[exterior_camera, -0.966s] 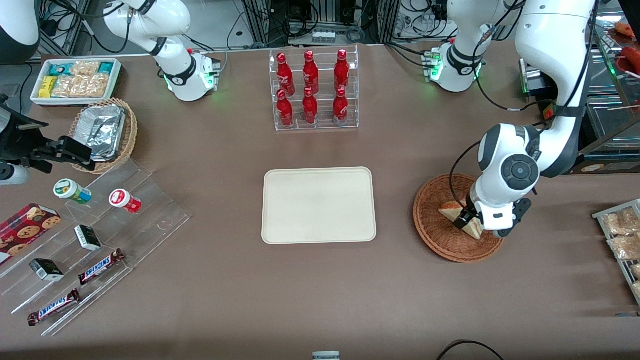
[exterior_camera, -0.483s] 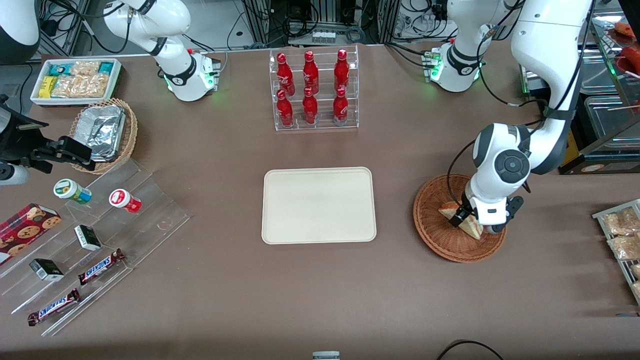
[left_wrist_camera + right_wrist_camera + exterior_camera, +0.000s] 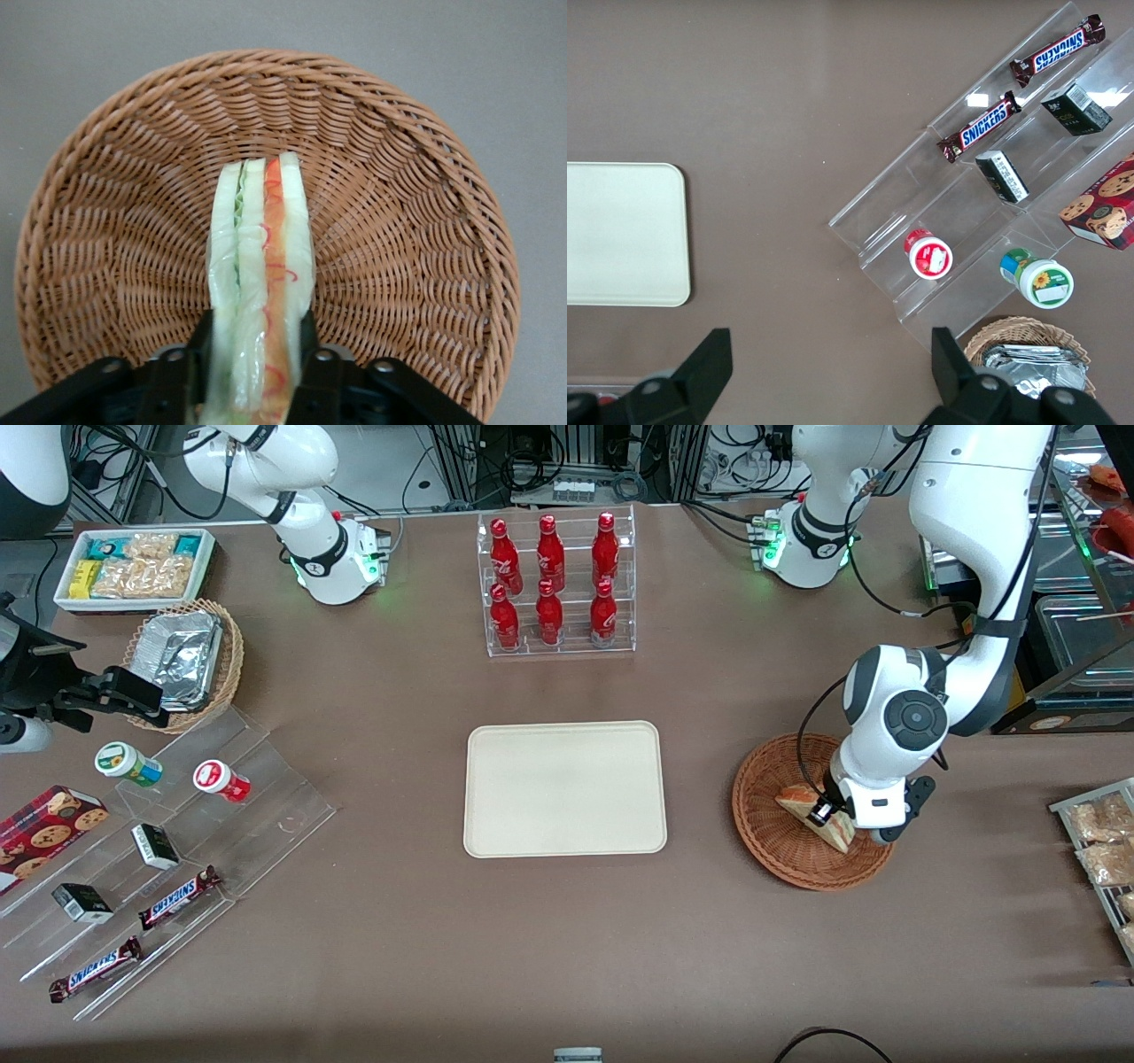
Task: Place sandwich from basket to tray
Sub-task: 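Lower the left gripper and close it on the wrapped sandwich, then lift the sandwich and carry it over the white tray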
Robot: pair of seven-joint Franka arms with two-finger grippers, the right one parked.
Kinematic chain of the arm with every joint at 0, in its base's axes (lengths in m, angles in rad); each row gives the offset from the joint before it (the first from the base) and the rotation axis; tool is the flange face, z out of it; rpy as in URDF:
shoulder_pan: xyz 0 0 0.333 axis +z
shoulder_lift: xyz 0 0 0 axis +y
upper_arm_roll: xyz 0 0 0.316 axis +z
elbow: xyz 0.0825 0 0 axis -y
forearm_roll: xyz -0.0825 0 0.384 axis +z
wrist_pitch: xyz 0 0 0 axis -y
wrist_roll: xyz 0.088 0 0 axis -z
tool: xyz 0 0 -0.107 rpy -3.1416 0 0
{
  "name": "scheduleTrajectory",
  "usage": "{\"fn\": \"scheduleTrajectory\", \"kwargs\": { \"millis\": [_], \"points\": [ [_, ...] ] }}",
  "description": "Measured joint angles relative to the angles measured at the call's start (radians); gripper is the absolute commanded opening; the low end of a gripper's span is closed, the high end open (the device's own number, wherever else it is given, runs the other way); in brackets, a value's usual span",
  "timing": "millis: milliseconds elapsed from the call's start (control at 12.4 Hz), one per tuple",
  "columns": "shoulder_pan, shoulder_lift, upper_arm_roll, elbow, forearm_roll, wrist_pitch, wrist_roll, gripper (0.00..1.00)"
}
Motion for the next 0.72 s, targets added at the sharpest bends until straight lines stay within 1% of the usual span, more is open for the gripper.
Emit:
{"fn": "scheduleTrajectory", "kwargs": {
  "millis": [241, 402, 563, 724],
  "points": [
    [-0.003, -0.003, -0.005, 0.047, 0.027, -0.091, 0.001, 0.0],
    [-0.017, -0.018, -0.011, 0.073, 0.03, -0.15, 0.002, 0.0],
    [-0.061, -0.046, -0.018, 0.12, 0.03, -0.272, 0.003, 0.0],
    [-0.148, -0.068, -0.027, 0.199, 0.029, -0.405, 0.003, 0.0]
  ]
}}
